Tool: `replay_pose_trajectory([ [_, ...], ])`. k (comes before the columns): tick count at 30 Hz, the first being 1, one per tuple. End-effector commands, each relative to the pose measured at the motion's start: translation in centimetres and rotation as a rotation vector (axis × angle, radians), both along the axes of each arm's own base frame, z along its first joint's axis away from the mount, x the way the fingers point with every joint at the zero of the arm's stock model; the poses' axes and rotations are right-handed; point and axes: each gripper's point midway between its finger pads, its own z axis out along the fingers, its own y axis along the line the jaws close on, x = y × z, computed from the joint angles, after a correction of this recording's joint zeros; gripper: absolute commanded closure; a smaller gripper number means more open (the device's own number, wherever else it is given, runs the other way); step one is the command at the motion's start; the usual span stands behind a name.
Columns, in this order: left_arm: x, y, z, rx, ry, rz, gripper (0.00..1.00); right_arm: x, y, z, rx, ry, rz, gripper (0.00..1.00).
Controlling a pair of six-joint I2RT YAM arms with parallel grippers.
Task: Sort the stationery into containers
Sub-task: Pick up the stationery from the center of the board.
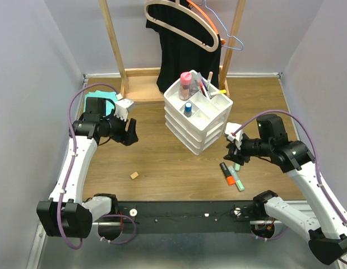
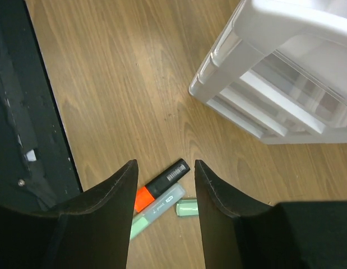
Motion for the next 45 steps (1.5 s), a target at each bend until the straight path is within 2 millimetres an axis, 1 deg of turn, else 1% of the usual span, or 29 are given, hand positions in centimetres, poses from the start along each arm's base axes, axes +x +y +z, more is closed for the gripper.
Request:
replay_pose_trajectory([
  [1, -5.4, 4.7, -5.1, 0.354, 0.174, -0.259, 0.25, 0.1, 0.2, -1.0, -0.045, -0.023, 0.103, 0.47],
  [4, -7.7, 5.0, -6.5, 0.374, 0.287, -0.376, 0.26, 1.6, 1.2, -0.5, -0.009, -0.046, 0.095, 0.46],
  [5, -8.2, 4.9, -6.9, 0.380, 0.305, -0.401, 0.27, 2.2, 1.6, -0.1, 0.008, -0.061, 0.090, 0.46],
  [6, -9.0, 5.0, -7.8, 0.391, 0.341, -0.423, 0.28, 2.5, 1.8, 0.1, 0.015, -0.067, 0.092, 0.46],
  [7, -9.1, 4.9, -8.4, 0.416, 0.344, -0.434, 0.28, 2.9, 2.0, -0.1, 0.015, -0.059, 0.090, 0.46],
  [8, -9.6, 4.4, -8.9, 0.448, 0.346, -0.471, 0.28, 3.3, 2.2, 0.1, 0.021, -0.067, 0.084, 0.46],
  [9, -10.3, 4.7, -10.0, 0.502, 0.368, -0.488, 0.29, 3.7, 2.2, 0.3, 0.023, -0.073, 0.074, 0.46],
  [10, -9.7, 4.3, -10.4, 0.530, 0.335, -0.483, 0.29, 4.0, 2.3, 0.4, 0.024, -0.080, 0.069, 0.46],
  [11, -9.9, 4.0, -10.9, 0.542, 0.350, -0.454, 0.29, 4.3, 2.4, 0.7, 0.031, -0.093, 0.067, 0.46],
  [12, -10.3, 3.8, -11.7, 0.593, 0.351, -0.484, 0.29, 4.5, 2.4, 1.0, 0.034, -0.100, 0.061, 0.46],
  [13, -9.8, 3.4, -12.1, 0.610, 0.336, -0.470, 0.30, 4.7, 2.5, 1.2, 0.037, -0.109, 0.057, 0.46],
  [15, -9.8, 2.9, -12.8, 0.620, 0.351, -0.443, 0.30, 5.0, 2.6, 1.5, 0.042, -0.117, 0.051, 0.45],
  [16, -9.3, 2.8, -13.2, 0.624, 0.346, -0.428, 0.30, 5.1, 2.6, 1.7, 0.042, -0.121, 0.048, 0.45],
  [18, -8.7, 2.9, -13.5, 0.631, 0.345, -0.394, 0.32, 5.2, 2.6, 1.6, 0.041, -0.116, 0.041, 0.45],
  [19, -8.1, 2.7, -13.7, 0.632, 0.335, -0.382, 0.32, 5.2, 2.5, 1.8, 0.043, -0.119, 0.037, 0.45],
  [23, -7.3, 1.3, -14.0, 0.584, 0.344, -0.332, 0.36, 5.3, 2.5, 1.8, 0.057, -0.116, 0.014, 0.45],
  [26, -7.5, 0.7, -14.8, 0.580, 0.348, -0.327, 0.39, 5.5, 2.5, 2.0, 0.063, -0.117, -0.004, 0.45],
  [32, -8.2, 1.0, -17.0, 0.635, 0.425, -0.336, 0.43, 5.5, 2.2, 2.0, 0.064, -0.121, -0.033, 0.45],
  [34, -8.7, 0.7, -17.6, 0.641, 0.453, -0.368, 0.45, 5.5, 2.0, 2.0, 0.063, -0.120, -0.044, 0.45],
  [37, -8.9, 0.3, -18.3, 0.662, 0.464, -0.387, 0.46, 5.5, 1.9, 2.1, 0.062, -0.123, -0.052, 0.45],
  [42, -9.2, 0.5, -19.0, 0.681, 0.496, -0.396, 0.52, 5.4, 1.6, 1.9, 0.050, -0.128, -0.058, 0.44],
  [45, -9.8, 0.7, -19.2, 0.689, 0.505, -0.412, 0.52, 5.3, 1.5, 1.6, 0.044, -0.126, -0.056, 0.44],
])
